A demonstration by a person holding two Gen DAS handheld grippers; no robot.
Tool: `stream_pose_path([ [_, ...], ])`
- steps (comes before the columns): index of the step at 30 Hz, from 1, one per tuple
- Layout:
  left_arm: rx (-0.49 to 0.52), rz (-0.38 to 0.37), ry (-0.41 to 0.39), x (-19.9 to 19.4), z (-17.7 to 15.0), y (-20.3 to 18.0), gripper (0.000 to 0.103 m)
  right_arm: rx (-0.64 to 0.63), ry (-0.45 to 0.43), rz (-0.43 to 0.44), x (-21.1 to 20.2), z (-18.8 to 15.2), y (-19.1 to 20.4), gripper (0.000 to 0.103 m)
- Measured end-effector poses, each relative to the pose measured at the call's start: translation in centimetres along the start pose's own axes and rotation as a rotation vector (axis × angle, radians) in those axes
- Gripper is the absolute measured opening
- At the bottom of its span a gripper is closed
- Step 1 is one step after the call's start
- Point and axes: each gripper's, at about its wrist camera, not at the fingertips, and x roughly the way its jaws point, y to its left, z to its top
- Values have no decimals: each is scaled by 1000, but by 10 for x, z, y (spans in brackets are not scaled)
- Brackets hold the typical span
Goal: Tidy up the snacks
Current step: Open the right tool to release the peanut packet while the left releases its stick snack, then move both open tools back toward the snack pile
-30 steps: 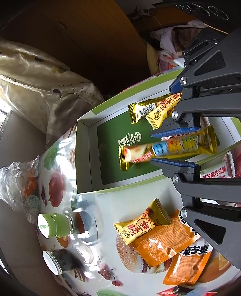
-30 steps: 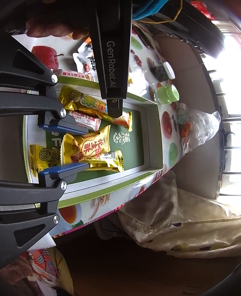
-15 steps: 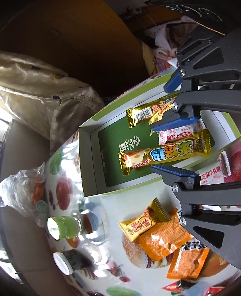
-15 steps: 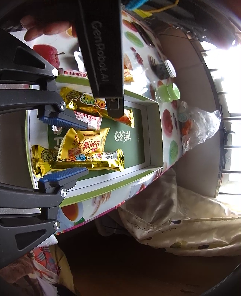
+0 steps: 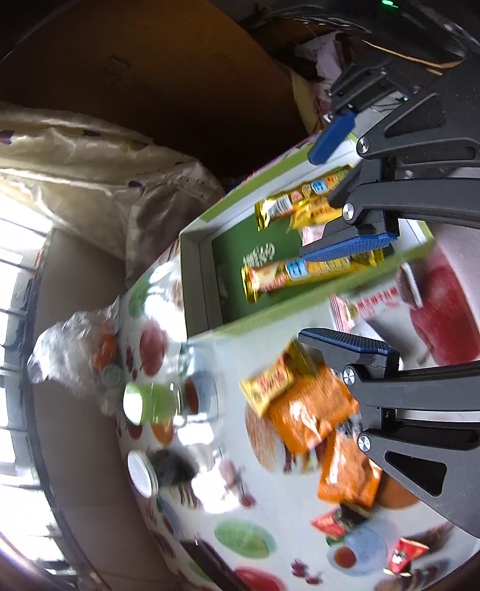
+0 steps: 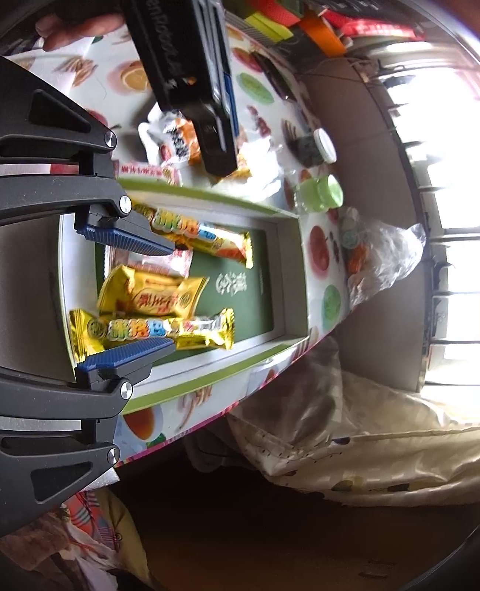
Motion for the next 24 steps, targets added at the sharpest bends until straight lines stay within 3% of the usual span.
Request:
stream_pose_path([
  [13,-159,185,-65,-55,-33,78,39,-77,-55,116,-8,17,45,46],
  [24,-284,290,-78,-86,-62,137,39,-153,-53,221,-1,24,96,46],
])
